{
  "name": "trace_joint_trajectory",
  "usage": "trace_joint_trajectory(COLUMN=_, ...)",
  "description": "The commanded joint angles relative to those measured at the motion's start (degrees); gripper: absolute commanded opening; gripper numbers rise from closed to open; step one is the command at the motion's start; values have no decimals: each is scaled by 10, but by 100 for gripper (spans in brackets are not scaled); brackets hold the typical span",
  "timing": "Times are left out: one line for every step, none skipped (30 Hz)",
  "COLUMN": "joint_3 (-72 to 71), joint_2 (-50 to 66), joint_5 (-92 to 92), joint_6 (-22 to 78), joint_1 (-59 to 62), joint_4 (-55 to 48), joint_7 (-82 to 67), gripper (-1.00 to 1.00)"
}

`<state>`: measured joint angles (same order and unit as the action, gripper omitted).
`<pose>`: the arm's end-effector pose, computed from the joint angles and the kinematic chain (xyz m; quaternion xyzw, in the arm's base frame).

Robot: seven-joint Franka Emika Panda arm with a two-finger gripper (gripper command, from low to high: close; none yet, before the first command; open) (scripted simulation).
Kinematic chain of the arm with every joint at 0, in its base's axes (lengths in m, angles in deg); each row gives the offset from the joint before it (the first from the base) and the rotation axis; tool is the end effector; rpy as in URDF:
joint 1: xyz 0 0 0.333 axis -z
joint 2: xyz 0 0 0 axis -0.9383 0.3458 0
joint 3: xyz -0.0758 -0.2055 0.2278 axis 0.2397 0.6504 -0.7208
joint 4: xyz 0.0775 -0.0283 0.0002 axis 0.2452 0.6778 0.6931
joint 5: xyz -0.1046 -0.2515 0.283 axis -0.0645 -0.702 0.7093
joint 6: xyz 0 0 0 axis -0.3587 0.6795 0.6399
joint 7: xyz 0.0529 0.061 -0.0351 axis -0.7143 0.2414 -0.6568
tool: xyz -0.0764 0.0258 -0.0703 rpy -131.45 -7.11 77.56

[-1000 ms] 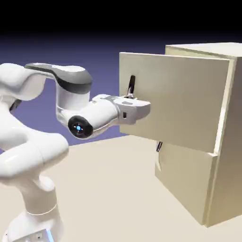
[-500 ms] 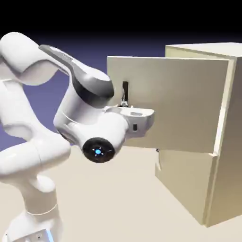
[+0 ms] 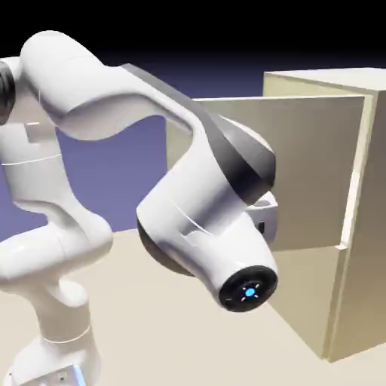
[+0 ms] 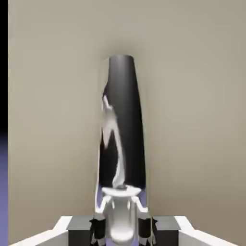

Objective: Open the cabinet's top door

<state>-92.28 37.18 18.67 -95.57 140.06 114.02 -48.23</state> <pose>0.2420 -0.2974 0.4883 -0.6750 -0.2109 -0.3283 0.6263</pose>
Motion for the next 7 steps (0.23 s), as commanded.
trace_joint_trajectory(joint_3=0, joint_2=18, joint_5=-9, joint_6=9, joint_1=-1, joint_4=-21, joint_7=-5, gripper=-100)
trace_joint_trajectory(joint_3=-1, joint_2=35, joint_5=-19, joint_6=19, joint_1=-3, joint_4=-41, joint_7=-9, gripper=-100)
trace_joint_trajectory(joint_3=-2, joint_2=52, joint_5=-28, joint_6=29, joint_1=-4, joint_4=-62, joint_7=-14, gripper=-100)
trace_joint_trajectory(joint_3=-3, joint_2=69, joint_5=-36, joint_6=38, joint_1=-5, joint_4=-83, joint_7=-18, gripper=-100)
trace_joint_trajectory(joint_3=-5, joint_2=85, joint_5=-45, joint_6=48, joint_1=-6, joint_4=-104, joint_7=-22, gripper=-100)
trace_joint_trajectory(joint_3=-6, joint_2=96, joint_5=-50, joint_6=54, joint_1=-6, joint_4=-117, joint_7=-24, gripper=-100)
trace_joint_trajectory(joint_3=-6, joint_2=96, joint_5=-50, joint_6=54, joint_1=-6, joint_4=-117, joint_7=-24, gripper=100)
